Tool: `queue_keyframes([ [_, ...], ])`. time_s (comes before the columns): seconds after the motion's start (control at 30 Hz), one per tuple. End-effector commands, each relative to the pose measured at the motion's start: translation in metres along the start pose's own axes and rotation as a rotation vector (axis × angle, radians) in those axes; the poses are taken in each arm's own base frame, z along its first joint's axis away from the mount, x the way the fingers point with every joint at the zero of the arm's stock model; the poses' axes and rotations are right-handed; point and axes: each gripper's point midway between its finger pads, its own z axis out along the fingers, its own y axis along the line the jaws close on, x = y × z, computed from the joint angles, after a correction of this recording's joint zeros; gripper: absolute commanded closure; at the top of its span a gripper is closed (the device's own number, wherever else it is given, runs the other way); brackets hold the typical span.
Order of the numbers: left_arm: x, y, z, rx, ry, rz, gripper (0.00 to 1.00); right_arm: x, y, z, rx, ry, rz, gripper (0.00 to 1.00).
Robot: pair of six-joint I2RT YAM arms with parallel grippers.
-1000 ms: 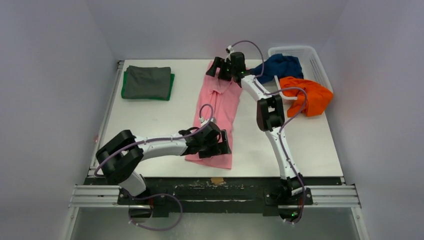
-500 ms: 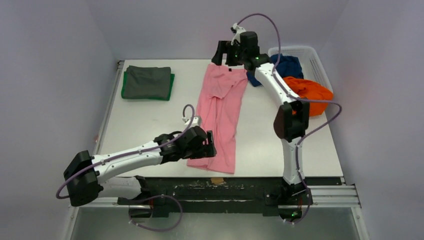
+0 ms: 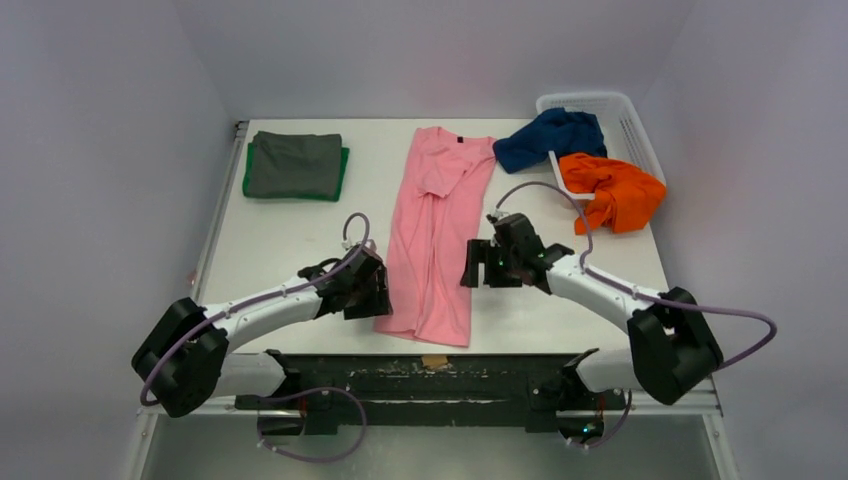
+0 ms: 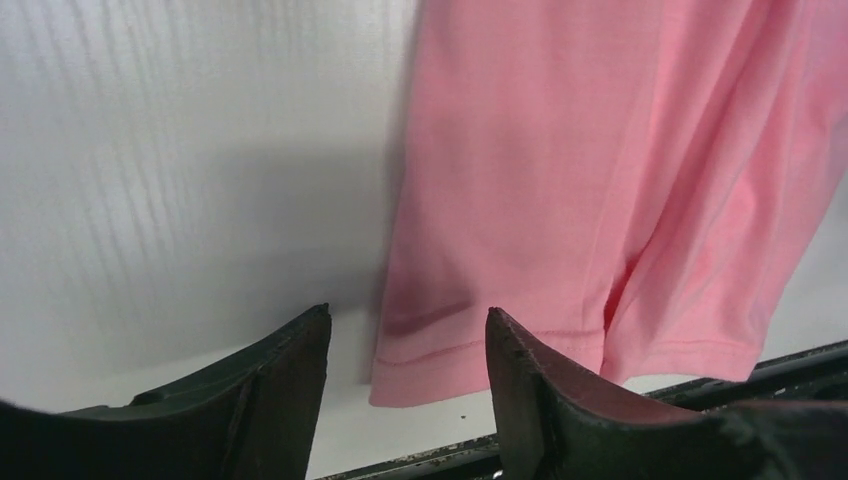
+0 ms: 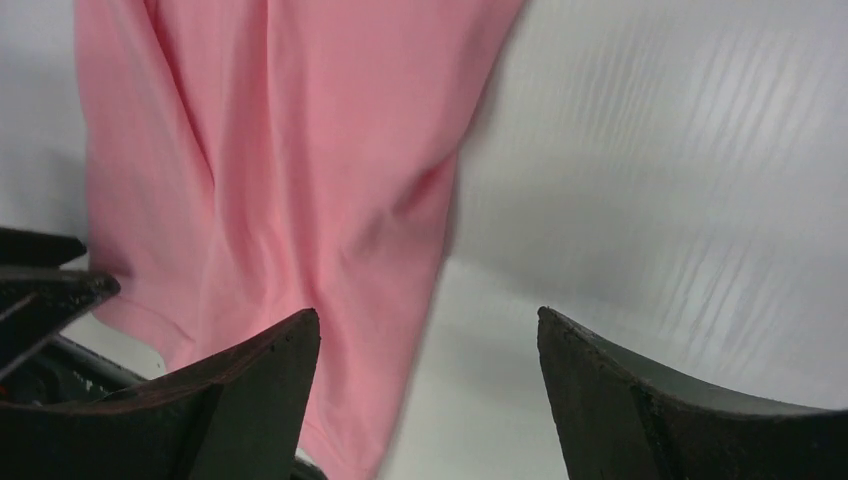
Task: Fold and stack the t-shirts
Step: Rotate the tshirt 85 degrees, then grab the bottom of the folded rectangular tshirt with both arms
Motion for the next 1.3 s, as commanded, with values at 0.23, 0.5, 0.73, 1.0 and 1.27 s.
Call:
queue_keyframes([
  [0.23, 0.044, 0.013, 0.009, 0.051, 0.136, -0.001, 0.64, 0.103, 0.035, -0.025, -0.101, 0.107, -0.004, 0.32],
  [0.5, 0.058, 0.026, 0.007, 0.021, 0.172, -0.019, 0.65, 0.144, 0.036, -0.019, -0.103, 0.215, -0.013, 0.37],
  [0.73, 0.071, 0.04, -0.001, -0.014, 0.201, -0.018, 0.66, 0.157, 0.046, -0.02, -0.123, 0.261, -0.041, 0.4],
  [1.0, 0.076, 0.035, -0.001, 0.021, 0.227, 0.002, 0.66, 0.164, 0.037, -0.027, -0.093, 0.287, -0.057, 0.44],
  [1.27, 0.064, 0.016, 0.016, 0.059, 0.214, 0.0, 0.9, 0.165, 0.043, -0.023, -0.124, 0.294, -0.065, 0.56],
])
